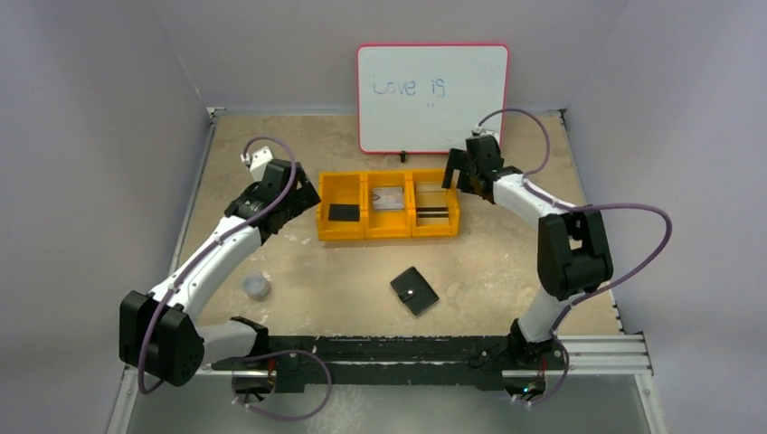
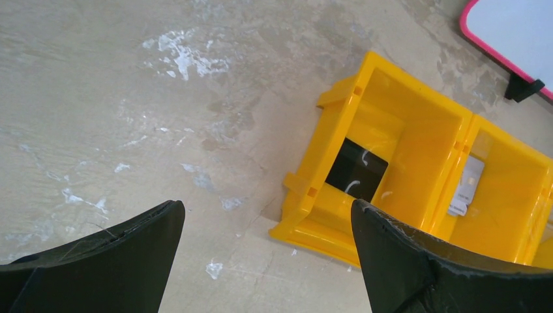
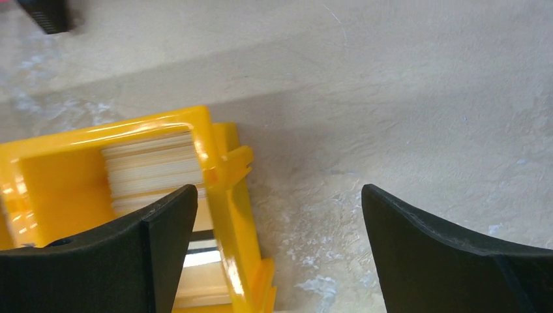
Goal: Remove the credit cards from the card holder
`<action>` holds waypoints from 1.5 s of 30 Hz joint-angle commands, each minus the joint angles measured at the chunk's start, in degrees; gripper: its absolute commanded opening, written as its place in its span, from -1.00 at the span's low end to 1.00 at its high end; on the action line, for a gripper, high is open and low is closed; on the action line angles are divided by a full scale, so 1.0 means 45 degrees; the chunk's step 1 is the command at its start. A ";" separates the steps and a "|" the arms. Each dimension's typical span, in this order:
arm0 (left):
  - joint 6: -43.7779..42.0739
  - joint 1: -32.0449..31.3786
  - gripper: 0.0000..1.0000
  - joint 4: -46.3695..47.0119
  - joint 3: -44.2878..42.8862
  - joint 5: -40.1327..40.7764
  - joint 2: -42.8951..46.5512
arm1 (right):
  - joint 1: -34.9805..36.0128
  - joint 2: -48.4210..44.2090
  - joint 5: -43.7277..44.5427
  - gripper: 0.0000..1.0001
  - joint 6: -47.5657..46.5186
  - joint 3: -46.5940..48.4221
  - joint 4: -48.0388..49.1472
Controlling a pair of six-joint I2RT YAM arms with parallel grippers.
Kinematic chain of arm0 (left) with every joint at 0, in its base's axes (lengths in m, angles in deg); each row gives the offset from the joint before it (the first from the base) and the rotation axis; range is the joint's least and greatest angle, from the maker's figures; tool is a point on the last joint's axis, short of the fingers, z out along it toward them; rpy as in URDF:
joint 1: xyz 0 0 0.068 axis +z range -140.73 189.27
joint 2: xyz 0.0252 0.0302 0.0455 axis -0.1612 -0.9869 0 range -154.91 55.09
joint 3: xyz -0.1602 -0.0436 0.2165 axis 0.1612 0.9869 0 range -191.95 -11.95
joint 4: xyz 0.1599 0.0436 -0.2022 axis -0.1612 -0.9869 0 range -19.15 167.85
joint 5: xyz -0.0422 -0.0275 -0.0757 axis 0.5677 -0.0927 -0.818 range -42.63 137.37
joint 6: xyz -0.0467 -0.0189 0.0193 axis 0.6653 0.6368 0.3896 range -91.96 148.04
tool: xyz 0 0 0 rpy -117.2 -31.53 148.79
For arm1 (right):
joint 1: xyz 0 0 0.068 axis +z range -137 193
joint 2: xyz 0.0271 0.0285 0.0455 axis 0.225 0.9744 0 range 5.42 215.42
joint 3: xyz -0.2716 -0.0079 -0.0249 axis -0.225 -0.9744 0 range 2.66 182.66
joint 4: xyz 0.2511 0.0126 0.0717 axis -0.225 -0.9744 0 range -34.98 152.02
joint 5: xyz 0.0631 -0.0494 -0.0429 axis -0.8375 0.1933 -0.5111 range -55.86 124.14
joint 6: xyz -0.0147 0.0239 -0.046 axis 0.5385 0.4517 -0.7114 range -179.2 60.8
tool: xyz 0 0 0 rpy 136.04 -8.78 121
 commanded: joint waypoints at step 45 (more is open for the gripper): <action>0.4753 -1.0645 0.59 0.6242 0.2883 0.1366 -0.2635 | 0.3335 -0.5431 -0.9219 -0.09 0.3358 -1.0066 0.4193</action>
